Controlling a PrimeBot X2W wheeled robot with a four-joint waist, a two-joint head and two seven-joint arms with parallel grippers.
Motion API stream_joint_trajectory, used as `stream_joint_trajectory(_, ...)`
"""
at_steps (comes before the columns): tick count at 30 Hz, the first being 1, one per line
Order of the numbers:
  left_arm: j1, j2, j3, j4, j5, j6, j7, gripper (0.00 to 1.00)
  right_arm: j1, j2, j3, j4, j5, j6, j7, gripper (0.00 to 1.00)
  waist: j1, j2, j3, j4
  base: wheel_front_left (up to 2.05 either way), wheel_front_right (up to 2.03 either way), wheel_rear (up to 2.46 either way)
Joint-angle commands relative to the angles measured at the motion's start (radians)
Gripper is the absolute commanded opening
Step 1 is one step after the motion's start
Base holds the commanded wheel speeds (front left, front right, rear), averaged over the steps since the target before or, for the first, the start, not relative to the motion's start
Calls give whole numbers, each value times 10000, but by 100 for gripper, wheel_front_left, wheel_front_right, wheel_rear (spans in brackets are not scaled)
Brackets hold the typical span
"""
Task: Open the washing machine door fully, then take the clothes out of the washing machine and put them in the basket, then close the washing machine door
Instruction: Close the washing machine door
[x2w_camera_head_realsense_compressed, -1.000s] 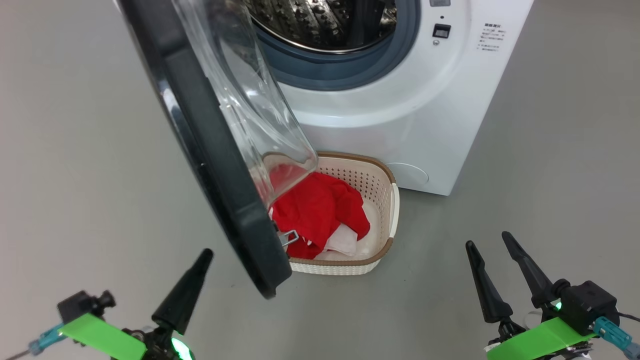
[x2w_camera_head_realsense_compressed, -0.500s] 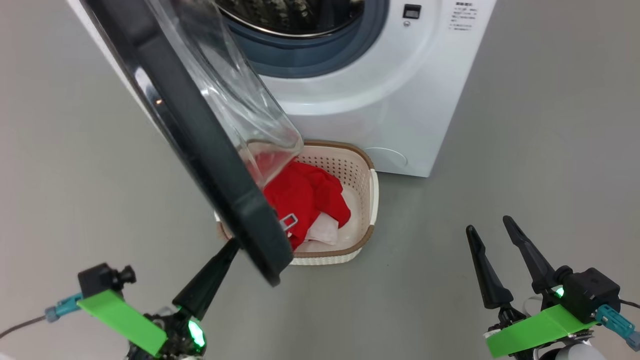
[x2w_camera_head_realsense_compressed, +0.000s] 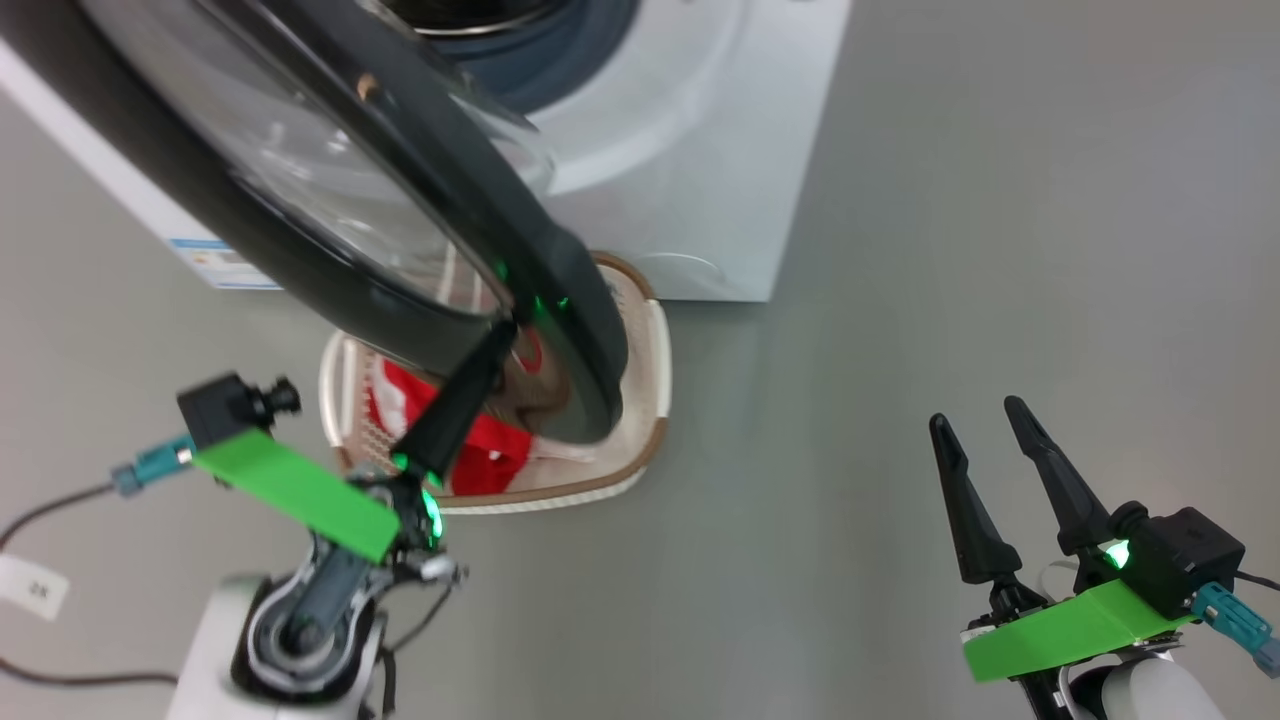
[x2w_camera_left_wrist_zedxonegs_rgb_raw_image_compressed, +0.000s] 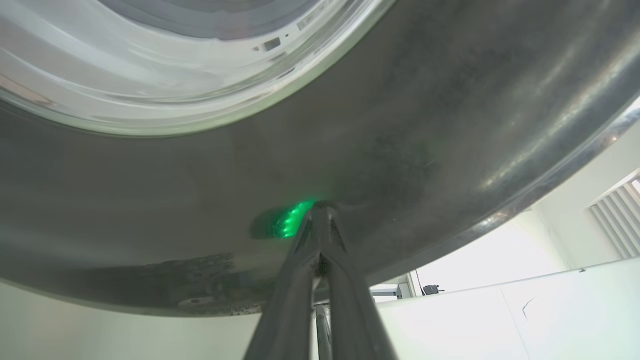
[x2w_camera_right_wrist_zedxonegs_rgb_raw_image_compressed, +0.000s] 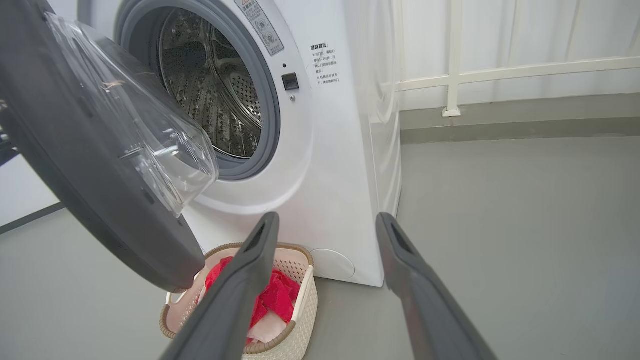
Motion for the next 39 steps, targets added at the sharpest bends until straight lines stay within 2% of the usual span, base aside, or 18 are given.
stream_joint_trajectory(1,-386,82,245,-166,94,-59,-112,0,-293,-32,230,-268,5,73,-63,100,0,0,344,-445,0,0,0)
stream_joint_trajectory(12,-3025,526,-193,1340,694,-59,-2236,0,-686,251,153,-299,91,73,-63,100,0,0,1058,-1722,0,0,0)
stream_joint_trajectory(20,-4210,1033,-438,2163,583,-59,-3272,0,-807,366,143,-282,136,73,-63,100,0,0,1234,-2168,0,0,0)
stream_joint_trajectory(27,-4372,1335,-812,2481,350,-59,-3802,0,-747,402,71,-255,114,73,-63,100,0,0,1073,-2103,0,0,0)
stream_joint_trajectory(37,-3147,1563,-1567,2468,238,-59,-4620,0,-519,346,-19,-225,15,73,-63,100,0,0,566,-1515,0,0,0)
stream_joint_trajectory(38,-2986,1591,-1659,2468,241,-59,-4714,4,-478,328,-33,-220,6,73,-63,100,0,0,506,-1443,0,0,0)
stream_joint_trajectory(39,-2832,1618,-1723,2473,219,-59,-4817,15,-441,304,-30,-212,3,73,-63,100,0,0,448,-1379,0,0,0)
